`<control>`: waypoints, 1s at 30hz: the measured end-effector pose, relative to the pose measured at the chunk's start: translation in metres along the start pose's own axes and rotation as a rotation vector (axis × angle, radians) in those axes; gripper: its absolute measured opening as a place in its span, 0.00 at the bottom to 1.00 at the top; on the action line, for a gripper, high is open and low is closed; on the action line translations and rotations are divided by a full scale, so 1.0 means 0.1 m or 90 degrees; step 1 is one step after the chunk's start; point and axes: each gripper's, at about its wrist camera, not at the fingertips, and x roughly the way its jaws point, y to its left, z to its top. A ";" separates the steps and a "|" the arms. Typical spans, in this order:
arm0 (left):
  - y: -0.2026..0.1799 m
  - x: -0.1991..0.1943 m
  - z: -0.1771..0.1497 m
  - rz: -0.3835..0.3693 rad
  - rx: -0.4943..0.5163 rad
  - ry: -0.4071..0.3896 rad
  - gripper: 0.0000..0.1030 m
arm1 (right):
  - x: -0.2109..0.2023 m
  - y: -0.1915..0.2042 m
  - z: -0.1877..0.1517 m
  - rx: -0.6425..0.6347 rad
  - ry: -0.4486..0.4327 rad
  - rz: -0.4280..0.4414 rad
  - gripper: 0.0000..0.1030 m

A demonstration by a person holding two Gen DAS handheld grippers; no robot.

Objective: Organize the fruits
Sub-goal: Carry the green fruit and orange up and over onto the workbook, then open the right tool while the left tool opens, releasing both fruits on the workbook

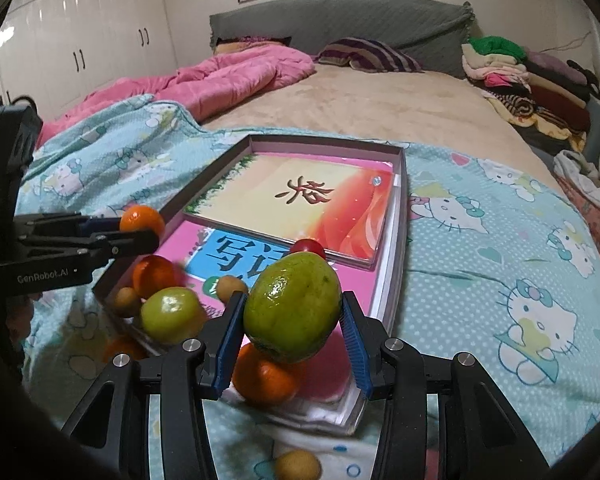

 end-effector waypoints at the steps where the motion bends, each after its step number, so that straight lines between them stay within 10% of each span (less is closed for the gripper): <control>1: 0.00 0.03 0.01 0.000 -0.002 0.004 0.36 | 0.03 -0.01 0.00 0.000 0.005 -0.003 0.46; 30: -0.09 0.33 0.04 0.027 0.003 0.031 0.37 | 0.15 -0.14 -0.04 0.006 0.025 -0.021 0.48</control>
